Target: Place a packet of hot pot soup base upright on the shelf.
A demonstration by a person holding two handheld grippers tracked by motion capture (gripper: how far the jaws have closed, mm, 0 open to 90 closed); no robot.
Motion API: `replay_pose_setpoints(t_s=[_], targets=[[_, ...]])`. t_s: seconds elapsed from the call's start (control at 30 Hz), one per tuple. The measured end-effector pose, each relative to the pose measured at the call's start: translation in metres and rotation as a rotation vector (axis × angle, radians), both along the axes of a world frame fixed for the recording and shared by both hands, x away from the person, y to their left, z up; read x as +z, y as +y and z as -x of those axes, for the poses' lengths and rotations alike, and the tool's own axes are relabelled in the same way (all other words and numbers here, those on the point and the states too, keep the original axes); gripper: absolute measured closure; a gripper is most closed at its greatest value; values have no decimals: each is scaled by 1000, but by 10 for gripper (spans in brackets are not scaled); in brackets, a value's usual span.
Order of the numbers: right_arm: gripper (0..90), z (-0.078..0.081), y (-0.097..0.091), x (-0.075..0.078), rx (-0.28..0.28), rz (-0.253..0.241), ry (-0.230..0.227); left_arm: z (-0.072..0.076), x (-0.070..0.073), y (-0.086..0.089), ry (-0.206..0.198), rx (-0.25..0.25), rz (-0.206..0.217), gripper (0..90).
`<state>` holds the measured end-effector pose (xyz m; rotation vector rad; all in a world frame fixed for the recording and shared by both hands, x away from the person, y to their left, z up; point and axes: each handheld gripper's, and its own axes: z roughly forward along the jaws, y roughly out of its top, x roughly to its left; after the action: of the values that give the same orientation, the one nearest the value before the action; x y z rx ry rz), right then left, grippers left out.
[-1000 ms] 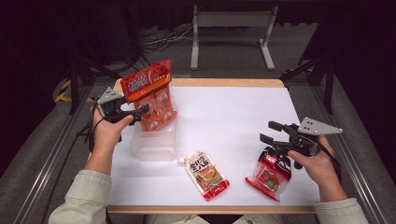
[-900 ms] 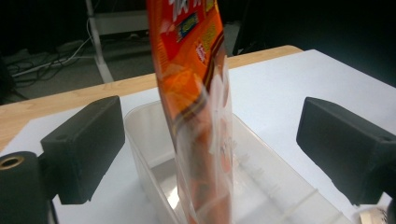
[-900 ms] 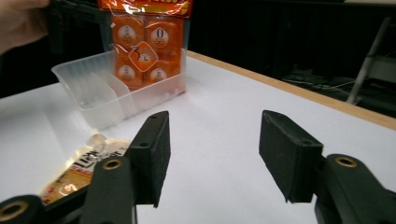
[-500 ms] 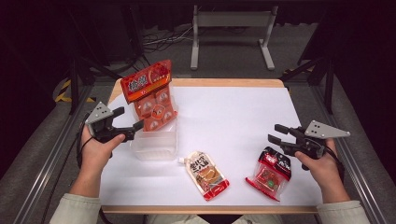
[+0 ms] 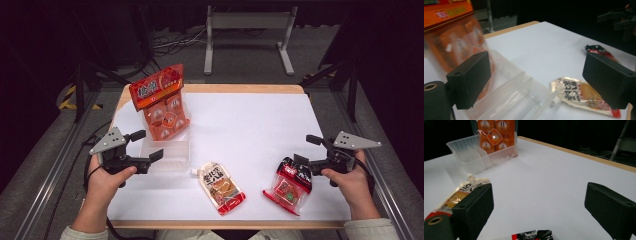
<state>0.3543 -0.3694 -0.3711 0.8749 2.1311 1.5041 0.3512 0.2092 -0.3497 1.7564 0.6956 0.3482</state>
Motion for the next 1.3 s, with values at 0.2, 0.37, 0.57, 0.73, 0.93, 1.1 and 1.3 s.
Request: replay_pose_setpoints(t_s=[0.2, 0.37, 0.57, 0.73, 0.93, 1.1, 1.3], targets=[[193, 0, -3, -5, 24, 33, 15, 3, -7, -6, -4, -57, -26, 130], [216, 1, -7, -7, 3, 45, 8, 5, -9, -8, 12, -65, -34, 141], [290, 3, -10, -8, -26, 105, 24, 9, -9, -7, 60, -37, -33, 146], [311, 5, -13, -16, -75, 148, 74, 19, -11, -6, 61, -34, -29, 144], [345, 3, -17, -29, -78, 170, 122, 18, -18, -2, 79, -14, -32, 142], [344, 0, -17, -41, -41, 153, 183, 17, -20, -2, 86, -13, -31, 141], [335, -4, -19, -53, -28, 121, 239, 15, -22, 1, 92, 0, -32, 139]])
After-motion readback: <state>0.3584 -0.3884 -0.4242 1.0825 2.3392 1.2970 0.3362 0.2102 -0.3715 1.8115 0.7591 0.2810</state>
